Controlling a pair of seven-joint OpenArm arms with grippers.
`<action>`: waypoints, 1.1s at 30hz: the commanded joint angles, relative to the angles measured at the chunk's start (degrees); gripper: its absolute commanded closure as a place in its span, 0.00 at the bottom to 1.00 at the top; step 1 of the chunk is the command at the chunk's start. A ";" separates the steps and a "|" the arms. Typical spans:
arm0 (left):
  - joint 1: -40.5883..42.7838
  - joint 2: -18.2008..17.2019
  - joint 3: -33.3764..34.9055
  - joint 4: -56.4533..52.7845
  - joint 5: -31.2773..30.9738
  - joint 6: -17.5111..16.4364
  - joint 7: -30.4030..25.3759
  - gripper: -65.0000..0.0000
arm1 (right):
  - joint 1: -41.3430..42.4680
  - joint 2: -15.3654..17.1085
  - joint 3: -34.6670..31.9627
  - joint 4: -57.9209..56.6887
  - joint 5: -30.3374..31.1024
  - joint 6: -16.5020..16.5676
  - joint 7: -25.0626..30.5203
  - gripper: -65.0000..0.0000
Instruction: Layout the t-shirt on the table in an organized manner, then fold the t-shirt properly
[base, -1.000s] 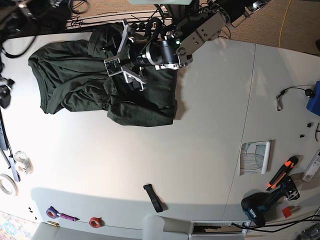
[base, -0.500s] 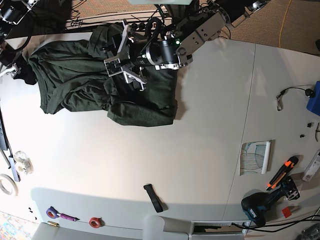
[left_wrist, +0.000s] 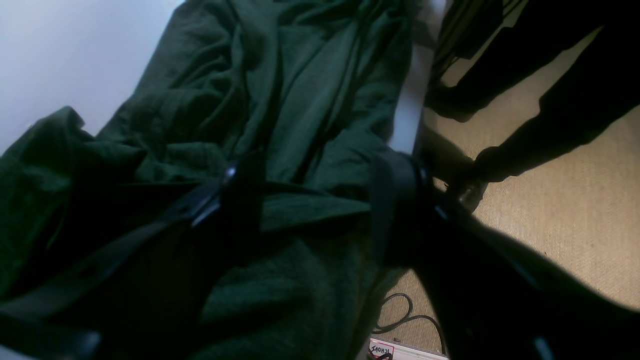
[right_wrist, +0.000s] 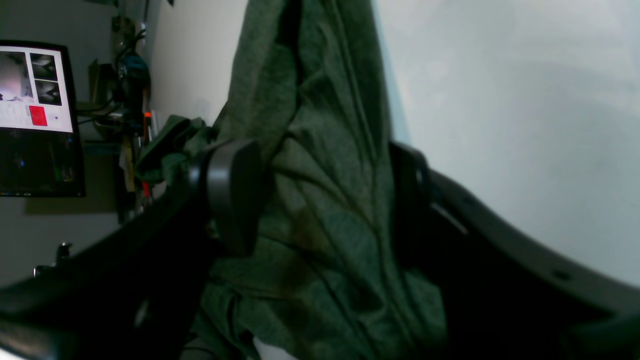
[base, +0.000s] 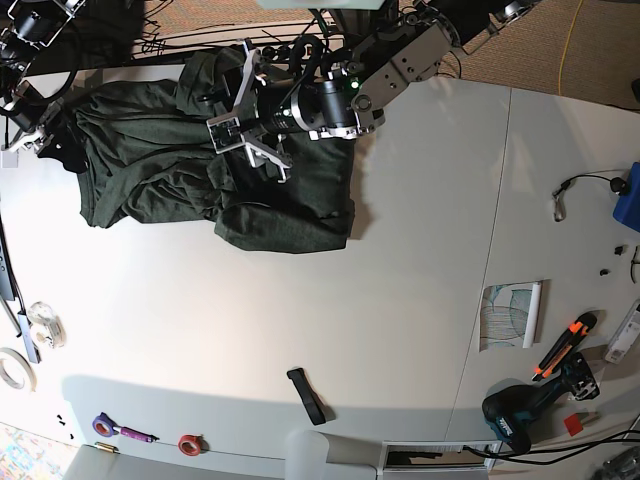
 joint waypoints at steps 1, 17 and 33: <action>-0.57 0.76 -0.09 0.96 -0.55 -0.20 -1.86 0.47 | 0.57 0.92 0.07 0.42 0.55 -0.32 -0.08 0.44; -0.57 0.79 -0.09 0.96 -0.55 -0.13 -1.88 0.47 | 2.23 0.15 -7.19 2.10 -0.76 -0.32 -0.08 0.44; -0.50 0.72 -0.11 5.27 2.93 3.13 -0.74 0.56 | 2.23 0.13 -7.30 6.93 2.59 -0.32 -0.08 1.00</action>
